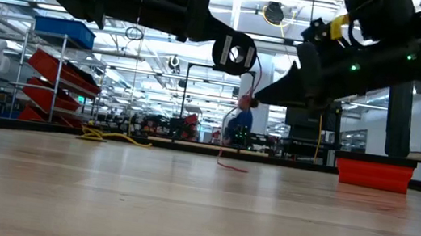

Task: Coil cords
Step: Coil the red wire onto the black spool

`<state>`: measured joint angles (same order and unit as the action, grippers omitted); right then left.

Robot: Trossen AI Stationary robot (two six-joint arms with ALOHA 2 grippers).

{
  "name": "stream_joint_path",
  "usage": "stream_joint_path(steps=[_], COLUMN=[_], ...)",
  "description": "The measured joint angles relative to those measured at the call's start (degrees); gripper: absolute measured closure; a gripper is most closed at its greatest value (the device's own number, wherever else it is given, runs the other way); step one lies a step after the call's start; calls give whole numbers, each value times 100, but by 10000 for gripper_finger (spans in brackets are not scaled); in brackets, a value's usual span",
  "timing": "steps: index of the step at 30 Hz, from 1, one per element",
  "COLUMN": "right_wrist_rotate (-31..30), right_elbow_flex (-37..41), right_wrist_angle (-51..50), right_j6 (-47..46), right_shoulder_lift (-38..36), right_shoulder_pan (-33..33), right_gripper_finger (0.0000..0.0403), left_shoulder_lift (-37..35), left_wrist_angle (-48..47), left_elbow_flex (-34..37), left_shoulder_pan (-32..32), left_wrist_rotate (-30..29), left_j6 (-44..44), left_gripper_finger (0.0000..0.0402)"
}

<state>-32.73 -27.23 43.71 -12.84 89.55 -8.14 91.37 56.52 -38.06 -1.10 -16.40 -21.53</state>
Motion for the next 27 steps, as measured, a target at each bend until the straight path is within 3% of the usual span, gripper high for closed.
stream_joint_path(steps=[10,27], right_wrist_rotate=[-163,255], right_elbow_flex=[-247,-255], right_wrist_angle=[961,1564], right_j6=[27,306], right_shoulder_lift=[1032,1048], right_shoulder_pan=[157,289], right_gripper_finger=[324,324], left_shoulder_lift=[0,0], left_wrist_angle=[2,-3], left_elbow_flex=[0,0], left_shoulder_pan=[0,0], left_wrist_rotate=[1,13], left_j6=[16,12], left_gripper_finger=[401,401])
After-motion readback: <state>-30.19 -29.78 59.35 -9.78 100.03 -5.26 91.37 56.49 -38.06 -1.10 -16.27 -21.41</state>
